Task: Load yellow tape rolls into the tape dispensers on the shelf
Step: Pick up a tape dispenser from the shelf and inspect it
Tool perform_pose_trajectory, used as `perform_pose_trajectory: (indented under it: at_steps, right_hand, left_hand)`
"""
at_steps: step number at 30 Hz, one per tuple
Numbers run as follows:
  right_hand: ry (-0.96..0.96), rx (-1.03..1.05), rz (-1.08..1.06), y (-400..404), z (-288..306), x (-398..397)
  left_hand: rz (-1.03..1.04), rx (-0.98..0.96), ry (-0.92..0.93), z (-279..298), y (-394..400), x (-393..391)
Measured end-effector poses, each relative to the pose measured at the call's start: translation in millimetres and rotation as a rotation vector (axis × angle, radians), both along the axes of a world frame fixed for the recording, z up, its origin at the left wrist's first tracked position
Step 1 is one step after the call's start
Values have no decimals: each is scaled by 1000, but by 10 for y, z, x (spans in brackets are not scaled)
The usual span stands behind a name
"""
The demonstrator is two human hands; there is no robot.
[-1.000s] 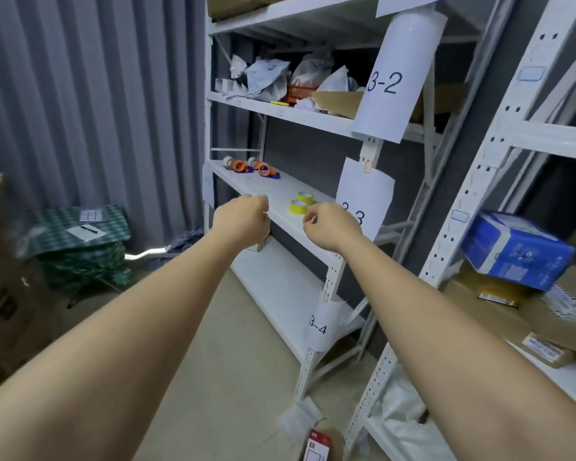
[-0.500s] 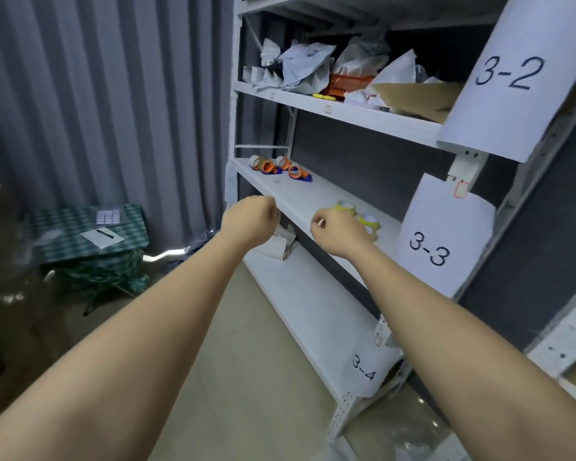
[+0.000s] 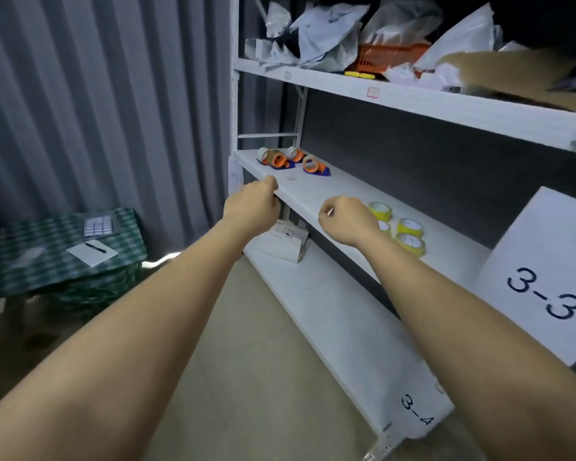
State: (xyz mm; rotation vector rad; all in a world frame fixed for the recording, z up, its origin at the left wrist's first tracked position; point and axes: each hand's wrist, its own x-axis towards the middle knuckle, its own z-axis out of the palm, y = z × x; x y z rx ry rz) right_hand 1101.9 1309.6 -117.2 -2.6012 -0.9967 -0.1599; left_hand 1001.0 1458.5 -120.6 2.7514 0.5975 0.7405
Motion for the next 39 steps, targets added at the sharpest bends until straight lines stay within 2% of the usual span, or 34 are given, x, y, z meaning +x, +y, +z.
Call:
perform_pose_trajectory:
  at_steps: [9, 15, 24, 31, 39]
  right_hand:
    - [35, -10, 18, 1128, -118, 1118]
    - [45, -1, 28, 1903, -166, 1778]
    - [72, 63, 47, 3057, -317, 2605]
    - [182, 149, 6, 3917, -388, 3338]
    - [237, 140, -23, 4609, -514, 4089]
  left_hand:
    - [7, 20, 45, -106, 1104, 1089]
    - [28, -36, 88, -148, 1827, 1691]
    - [-14, -102, 84, -296, 2967, 2562]
    - [-109, -101, 97, -358, 4061, 3407]
    - [-174, -87, 128, -509, 4760, 4355]
